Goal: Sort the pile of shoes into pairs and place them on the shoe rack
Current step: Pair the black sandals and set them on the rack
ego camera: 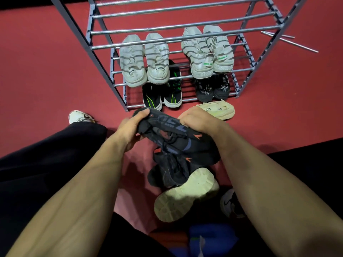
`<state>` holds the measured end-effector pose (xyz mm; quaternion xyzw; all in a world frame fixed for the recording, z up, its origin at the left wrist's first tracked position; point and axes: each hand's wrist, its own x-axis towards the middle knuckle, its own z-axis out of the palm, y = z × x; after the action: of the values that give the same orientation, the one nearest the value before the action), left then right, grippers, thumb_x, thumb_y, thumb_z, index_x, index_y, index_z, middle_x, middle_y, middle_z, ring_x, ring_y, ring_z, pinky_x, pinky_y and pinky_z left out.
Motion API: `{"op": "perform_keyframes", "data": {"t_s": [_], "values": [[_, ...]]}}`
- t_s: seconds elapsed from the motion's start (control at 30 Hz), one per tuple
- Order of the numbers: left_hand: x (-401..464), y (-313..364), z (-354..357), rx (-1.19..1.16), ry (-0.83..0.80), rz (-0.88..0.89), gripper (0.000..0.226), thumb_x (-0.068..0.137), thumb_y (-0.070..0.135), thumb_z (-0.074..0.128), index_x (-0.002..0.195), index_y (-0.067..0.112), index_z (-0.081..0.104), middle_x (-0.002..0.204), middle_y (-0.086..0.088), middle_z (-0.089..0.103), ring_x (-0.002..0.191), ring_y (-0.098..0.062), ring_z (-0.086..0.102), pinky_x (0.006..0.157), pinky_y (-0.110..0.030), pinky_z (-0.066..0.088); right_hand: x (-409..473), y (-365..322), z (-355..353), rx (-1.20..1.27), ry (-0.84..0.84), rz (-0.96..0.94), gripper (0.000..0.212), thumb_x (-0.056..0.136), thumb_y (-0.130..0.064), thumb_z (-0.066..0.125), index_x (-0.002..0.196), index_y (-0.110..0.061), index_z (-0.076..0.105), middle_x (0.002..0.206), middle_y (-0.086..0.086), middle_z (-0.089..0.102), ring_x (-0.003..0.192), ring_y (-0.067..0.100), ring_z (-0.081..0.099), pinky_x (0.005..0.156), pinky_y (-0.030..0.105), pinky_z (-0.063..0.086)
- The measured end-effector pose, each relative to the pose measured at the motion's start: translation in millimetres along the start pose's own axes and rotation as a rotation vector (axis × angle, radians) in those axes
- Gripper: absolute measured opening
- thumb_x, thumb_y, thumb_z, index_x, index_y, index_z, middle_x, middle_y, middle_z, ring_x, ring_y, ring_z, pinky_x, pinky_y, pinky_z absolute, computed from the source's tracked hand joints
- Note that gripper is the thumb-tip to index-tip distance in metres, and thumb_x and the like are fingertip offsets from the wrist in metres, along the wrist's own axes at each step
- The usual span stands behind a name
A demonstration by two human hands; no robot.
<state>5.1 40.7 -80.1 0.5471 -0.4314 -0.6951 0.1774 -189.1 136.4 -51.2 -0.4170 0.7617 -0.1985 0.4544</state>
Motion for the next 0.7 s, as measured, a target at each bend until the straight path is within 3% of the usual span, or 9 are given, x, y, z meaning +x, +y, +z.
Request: {"op": "perform_keyframes", "data": {"t_s": [0.07,0.13,0.2,0.23,0.3,0.4,0.57,0.63,0.7], "values": [[2.5,6.1,-7.6,0.087,-0.057,0.131,0.053,0.064,0.036,0.081,0.114,0.033,0.064,0.111,-0.001,0.068,0.096,-0.018,0.067,0.085,-0.033,0.054,1.5,-4.3,-3.8,-0.044,-0.075,0.057,0.007,0.083,-0.014,0.055,0.085,-0.017,0.061,0.082,0.006,0.058,0.073,0.022,0.052,0.063,0.027,0.047],[1.2,14.3,-16.6,0.334,-0.178,0.158,0.041,0.075,0.03,0.078,0.114,0.032,0.067,0.115,-0.001,0.069,0.104,-0.018,0.066,0.096,-0.031,0.051,1.5,-5.5,-3.2,-0.13,-0.081,0.016,0.009,0.079,-0.01,0.054,0.079,-0.011,0.063,0.079,0.014,0.057,0.073,0.023,0.049,0.066,0.03,0.044],[-0.2,14.9,-25.9,0.518,-0.33,0.067,0.022,0.083,0.024,0.071,0.105,0.027,0.068,0.105,-0.003,0.071,0.096,-0.02,0.065,0.087,-0.03,0.051,2.9,0.0,4.3,-0.152,-0.017,-0.041,0.022,0.074,-0.007,0.051,0.081,-0.006,0.072,0.082,0.018,0.066,0.074,0.018,0.052,0.068,0.027,0.042],[-3.1,13.9,-29.0,0.576,-0.37,0.025,0.015,0.086,0.024,0.069,0.1,0.025,0.067,0.098,-0.005,0.071,0.088,-0.021,0.063,0.078,-0.03,0.051,4.7,5.2,9.4,-0.138,0.043,-0.056,0.03,0.076,-0.007,0.052,0.092,-0.013,0.077,0.091,0.009,0.072,0.081,0.013,0.058,0.075,0.024,0.045],[-9.5,4.3,-34.0,0.566,-0.368,-0.071,0.006,0.094,0.023,0.057,0.094,0.021,0.063,0.081,-0.005,0.068,0.064,-0.018,0.061,0.058,-0.026,0.05,5.8,14.4,21.5,-0.055,0.274,-0.11,0.037,0.081,-0.01,0.056,0.113,-0.018,0.071,0.111,0.002,0.069,0.1,0.014,0.061,0.091,0.022,0.044],[-21.8,-21.4,-42.0,0.324,-0.357,-0.358,0.019,0.098,0.013,0.043,0.09,0.02,0.059,0.059,0.003,0.067,0.044,-0.008,0.06,0.048,-0.026,0.054,1.3,22.5,28.0,0.336,0.783,-0.06,0.031,0.088,-0.01,0.048,0.113,-0.012,0.067,0.11,0.005,0.067,0.099,0.018,0.06,0.088,0.021,0.042],[-33.0,-62.5,-50.5,0.08,-0.375,-0.608,0.019,0.071,0.007,0.055,0.078,0.011,0.072,0.074,-0.009,0.067,0.067,-0.019,0.067,0.06,-0.038,0.06,-8.3,52.7,22.5,0.75,1.206,0.309,0.029,0.09,-0.006,0.041,0.107,-0.006,0.065,0.107,0.008,0.067,0.103,0.023,0.06,0.08,0.018,0.036],[-33.2,-67.1,-50.8,-0.046,-0.299,-0.612,0.019,0.07,0.005,0.054,0.081,0.003,0.069,0.078,-0.01,0.061,0.07,-0.021,0.065,0.059,-0.041,0.061,-7.5,80.6,28.9,0.579,1.061,0.473,0.03,0.095,-0.01,0.041,0.112,-0.001,0.064,0.117,0.015,0.067,0.108,0.028,0.061,0.084,0.025,0.04],[-30.3,-63.5,-51.4,-0.151,-0.264,-0.576,0.02,0.08,0.003,0.049,0.09,-0.001,0.065,0.08,-0.015,0.069,0.071,-0.025,0.07,0.061,-0.046,0.061,-3.9,100.3,48.9,0.381,0.593,0.569,0.028,0.097,-0.011,0.044,0.114,-0.001,0.064,0.123,0.02,0.064,0.093,0.027,0.064,0.075,0.03,0.048]]}}
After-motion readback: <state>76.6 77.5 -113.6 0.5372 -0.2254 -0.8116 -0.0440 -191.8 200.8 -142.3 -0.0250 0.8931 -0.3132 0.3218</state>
